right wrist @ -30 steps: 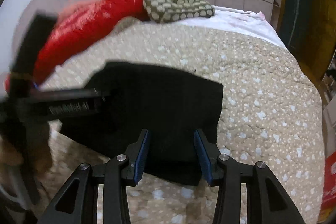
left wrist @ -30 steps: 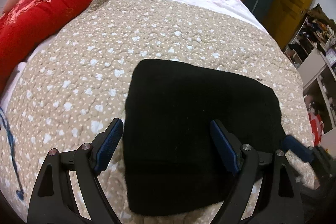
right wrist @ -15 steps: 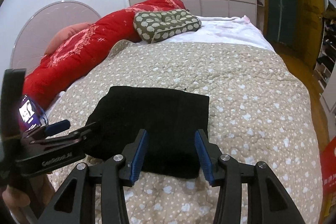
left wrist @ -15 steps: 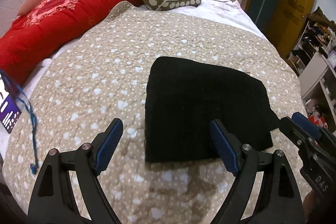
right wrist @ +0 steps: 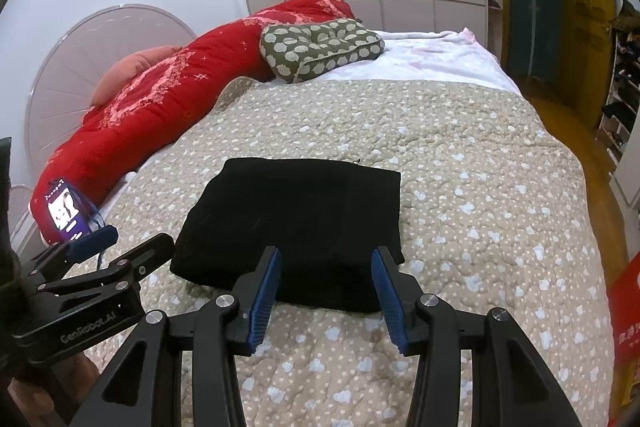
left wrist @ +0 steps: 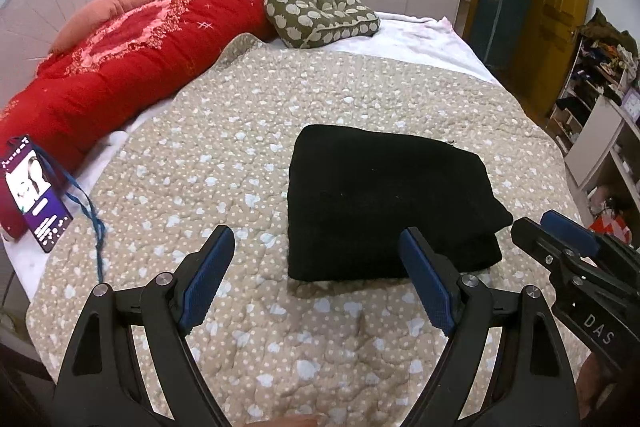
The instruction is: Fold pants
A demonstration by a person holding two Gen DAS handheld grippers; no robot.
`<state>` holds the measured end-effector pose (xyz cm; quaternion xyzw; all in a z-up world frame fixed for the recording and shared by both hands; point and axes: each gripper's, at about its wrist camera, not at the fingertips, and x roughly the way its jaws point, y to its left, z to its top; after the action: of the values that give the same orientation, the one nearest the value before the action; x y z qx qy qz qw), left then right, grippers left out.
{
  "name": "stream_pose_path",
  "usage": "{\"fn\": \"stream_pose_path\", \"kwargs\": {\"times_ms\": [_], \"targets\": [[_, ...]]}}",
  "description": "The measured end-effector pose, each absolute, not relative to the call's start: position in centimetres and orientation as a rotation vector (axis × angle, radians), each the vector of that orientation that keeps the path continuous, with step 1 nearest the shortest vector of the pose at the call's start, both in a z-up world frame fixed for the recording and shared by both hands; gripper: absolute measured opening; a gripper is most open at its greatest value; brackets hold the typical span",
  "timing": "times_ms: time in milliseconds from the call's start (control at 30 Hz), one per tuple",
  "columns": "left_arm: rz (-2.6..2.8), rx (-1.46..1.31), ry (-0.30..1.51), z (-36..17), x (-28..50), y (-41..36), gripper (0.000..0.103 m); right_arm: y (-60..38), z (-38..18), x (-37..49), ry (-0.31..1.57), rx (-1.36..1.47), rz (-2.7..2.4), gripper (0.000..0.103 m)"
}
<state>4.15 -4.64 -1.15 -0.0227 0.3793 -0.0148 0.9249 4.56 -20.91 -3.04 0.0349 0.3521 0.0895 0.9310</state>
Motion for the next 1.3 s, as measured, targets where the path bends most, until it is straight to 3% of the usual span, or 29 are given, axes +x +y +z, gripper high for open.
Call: {"fn": "stream_pose_path", "kwargs": {"times_ms": [600,1300], "targets": [[-0.013,-0.010,0.700,1.5,1.9,-5.1,0.085,-21.2,-1.8,3.1,0.700,0.071,0.190,0.046],[-0.019,-0.003,0.721,0.4,2.5,-5.3,0.085,-20.5,-2.5,3.9,0.720,0.079,0.201,0.046]]}}
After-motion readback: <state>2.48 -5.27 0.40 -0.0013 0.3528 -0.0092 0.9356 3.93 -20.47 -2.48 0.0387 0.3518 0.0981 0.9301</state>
